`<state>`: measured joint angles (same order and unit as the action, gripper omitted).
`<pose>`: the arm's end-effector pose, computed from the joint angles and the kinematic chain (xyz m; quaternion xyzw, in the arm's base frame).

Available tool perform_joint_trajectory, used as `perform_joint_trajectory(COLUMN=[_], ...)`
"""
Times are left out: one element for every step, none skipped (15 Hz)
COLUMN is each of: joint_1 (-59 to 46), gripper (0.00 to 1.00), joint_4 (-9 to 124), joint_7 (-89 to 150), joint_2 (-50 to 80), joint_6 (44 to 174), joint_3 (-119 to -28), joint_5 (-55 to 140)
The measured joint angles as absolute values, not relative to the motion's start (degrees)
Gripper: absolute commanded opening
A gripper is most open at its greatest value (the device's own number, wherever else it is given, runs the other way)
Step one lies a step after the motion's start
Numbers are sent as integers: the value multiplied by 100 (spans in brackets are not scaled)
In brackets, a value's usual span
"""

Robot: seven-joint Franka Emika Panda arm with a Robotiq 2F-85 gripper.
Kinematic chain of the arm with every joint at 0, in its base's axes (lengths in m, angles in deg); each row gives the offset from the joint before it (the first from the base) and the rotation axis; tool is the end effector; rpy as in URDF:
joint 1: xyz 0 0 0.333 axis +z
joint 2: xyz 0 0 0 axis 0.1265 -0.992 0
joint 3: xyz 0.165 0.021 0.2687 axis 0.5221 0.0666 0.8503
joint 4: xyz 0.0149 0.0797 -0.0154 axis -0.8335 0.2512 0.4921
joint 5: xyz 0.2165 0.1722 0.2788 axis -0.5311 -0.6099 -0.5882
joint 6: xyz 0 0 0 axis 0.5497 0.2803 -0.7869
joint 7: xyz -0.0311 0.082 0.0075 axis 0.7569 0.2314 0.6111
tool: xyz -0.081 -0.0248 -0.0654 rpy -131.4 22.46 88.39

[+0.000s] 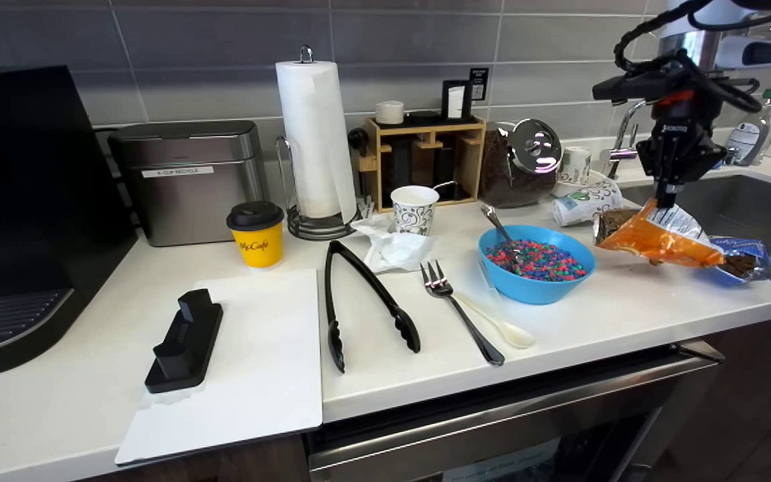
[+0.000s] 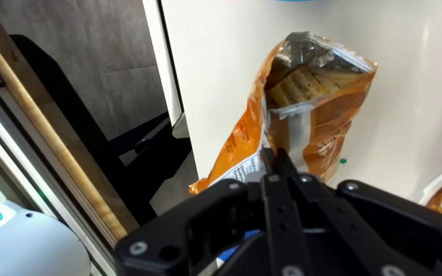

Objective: Move the orange packet forwards.

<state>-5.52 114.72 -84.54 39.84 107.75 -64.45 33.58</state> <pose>0.4083 0.0476 0.2880 0.5188 -0.8512 -0.0579 0.0536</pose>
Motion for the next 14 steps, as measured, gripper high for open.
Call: perform_joint_trajectory(joint_1=[-545,-545,-542,-537,-536,-538,-543,-555,-577,-610,-664,-738,-831,-956], gripper=[0,26,27,34,40,47,56,62,71,78,84,93,99,100], joint_4=[11605,11729,11837,11923,11978,11982,11946,11872,11752,11580,11369,11134,10895,10648], joint_7=[-8535,-8610,-8676,-8734,-8768,-8773,-8773,-8762,-8718,-8604,-8480,-8360,-8333,-8430], joint_2=[3932,3869,3803,3733,3668,3618,3604,3615,3648,3705,3773,3839,3880,3894], joint_6=[11046,11319,11563,11760,11914,11988,11996,11991,11897,11646,11300,10889,10460,9997], joint_3=[-6391,-6338,-6295,-6269,-6257,-6258,-6274,-6309,-6361,-6437,-6522,-6616,-6705,-6780], joint_5=[3384,3417,3449,3455,3455,3457,3457,3491,3539,3568,3613,3695,3854,4137])
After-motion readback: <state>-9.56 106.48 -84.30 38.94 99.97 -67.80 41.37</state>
